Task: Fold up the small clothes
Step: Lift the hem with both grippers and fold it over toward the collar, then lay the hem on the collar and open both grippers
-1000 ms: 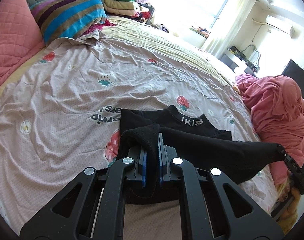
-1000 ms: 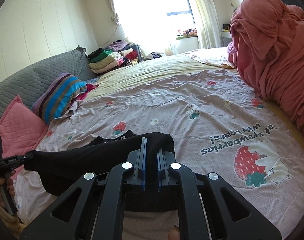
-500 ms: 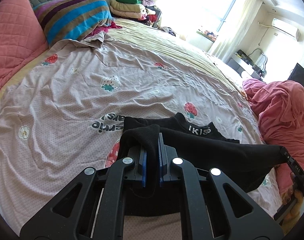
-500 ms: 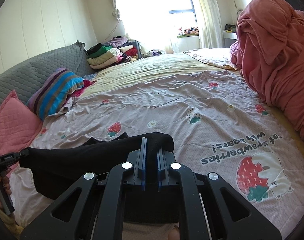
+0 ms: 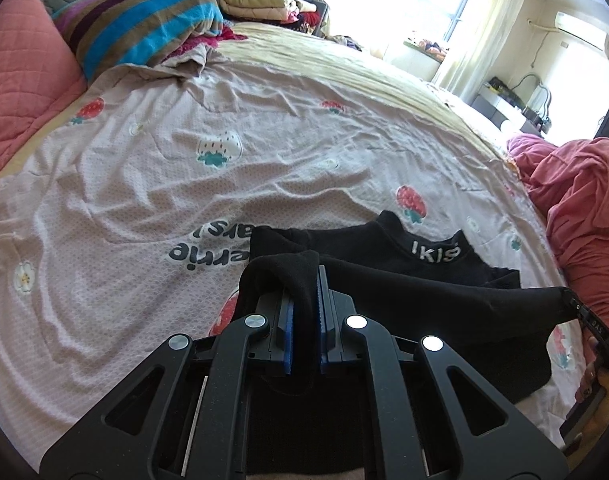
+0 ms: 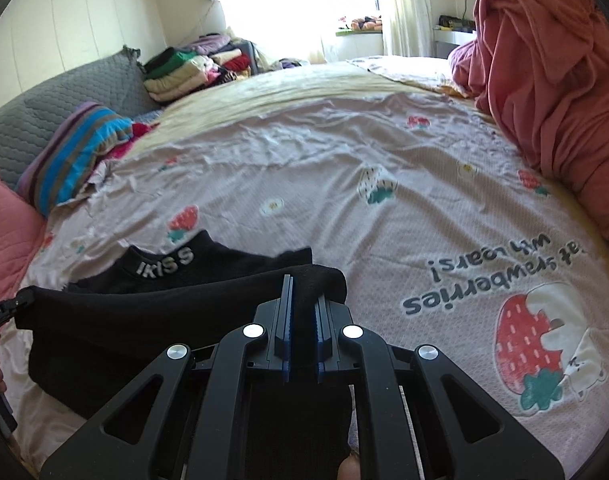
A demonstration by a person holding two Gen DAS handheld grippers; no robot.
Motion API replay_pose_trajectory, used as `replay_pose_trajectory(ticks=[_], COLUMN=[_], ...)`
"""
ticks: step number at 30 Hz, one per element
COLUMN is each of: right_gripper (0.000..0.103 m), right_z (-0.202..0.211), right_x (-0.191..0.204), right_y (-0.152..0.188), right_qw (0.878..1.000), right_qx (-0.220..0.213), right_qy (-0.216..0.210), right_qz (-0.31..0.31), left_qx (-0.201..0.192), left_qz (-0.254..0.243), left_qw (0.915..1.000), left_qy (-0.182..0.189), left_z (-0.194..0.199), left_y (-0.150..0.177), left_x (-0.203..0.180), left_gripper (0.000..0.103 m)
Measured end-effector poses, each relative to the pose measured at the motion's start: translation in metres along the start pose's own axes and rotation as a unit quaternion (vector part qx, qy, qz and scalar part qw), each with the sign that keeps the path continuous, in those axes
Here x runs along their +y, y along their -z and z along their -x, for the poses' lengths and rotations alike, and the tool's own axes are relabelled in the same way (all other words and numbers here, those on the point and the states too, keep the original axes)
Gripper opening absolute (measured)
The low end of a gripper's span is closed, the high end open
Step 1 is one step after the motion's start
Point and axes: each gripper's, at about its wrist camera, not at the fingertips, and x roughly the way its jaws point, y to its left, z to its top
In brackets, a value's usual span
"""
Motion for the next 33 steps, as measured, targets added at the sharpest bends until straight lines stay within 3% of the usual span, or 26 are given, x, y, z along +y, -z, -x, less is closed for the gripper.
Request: replay_pose_trajectory(ticks=[5, 8, 9, 10, 12, 15, 21, 23, 24, 25, 28, 33], right_gripper=[0.011, 0.022, 0.034, 0.039, 0.040, 0.043, 0.041, 0.033, 0.029, 0.028, 0.022, 0.021], right_z=[-0.011, -0.013, -0.011, -0.010, -0.004, 0.007, 0.024, 0.024, 0.023, 0.022, 0.011, -0.020], right_x=[-0.001, -0.002, -0.003, -0.003, -0.004, -0.003, 0.016, 0.029, 0.034, 0.039, 0.056, 0.069], right_y=[0.005, 0.007, 0.008, 0.009, 0.012, 0.016, 0.029, 0.035, 0.038, 0.041, 0.050, 0.059], right_qw=[1.000, 1.000, 1.000, 1.000, 0.999, 0.999, 0.998, 0.997, 0.996, 0.996, 0.992, 0.987], right_qx=[0.004, 0.005, 0.002, -0.001, -0.008, -0.022, -0.032, -0.023, -0.016, -0.011, 0.017, 0.054], right_qy=[0.015, 0.025, 0.029, 0.031, 0.031, 0.027, 0.016, 0.001, -0.002, -0.004, 0.003, 0.031], right_qz=[0.001, 0.001, 0.001, 0.000, -0.001, 0.004, 0.048, 0.072, 0.082, 0.091, 0.123, 0.148], left_qx=[0.004, 0.000, 0.002, 0.000, -0.007, -0.018, -0.027, -0.017, -0.009, 0.005, 0.045, 0.078], left_qz=[-0.001, -0.013, -0.018, -0.023, -0.032, -0.029, -0.069, -0.087, -0.094, -0.101, -0.113, -0.137], left_qw=[1.0000, 0.9999, 0.9998, 0.9996, 0.9992, 0.9993, 0.9971, 0.9961, 0.9955, 0.9949, 0.9924, 0.9872], left_qy=[-0.002, -0.004, -0.006, -0.013, -0.023, -0.016, -0.016, -0.009, -0.003, 0.009, 0.020, -0.023], left_z=[-0.010, -0.009, -0.009, -0.007, -0.002, 0.011, 0.031, 0.033, 0.032, 0.029, 0.014, -0.019], left_y=[0.002, 0.003, 0.003, 0.003, 0.002, 0.000, 0.008, 0.014, 0.018, 0.023, 0.036, 0.052], left_x=[0.004, 0.002, 0.001, 0.000, -0.001, 0.001, -0.016, -0.024, -0.029, -0.034, -0.044, -0.045], left_gripper=[0.005, 0.007, 0.010, 0.020, 0.032, 0.035, 0.034, 0.026, 0.012, 0.005, 0.005, 0.005])
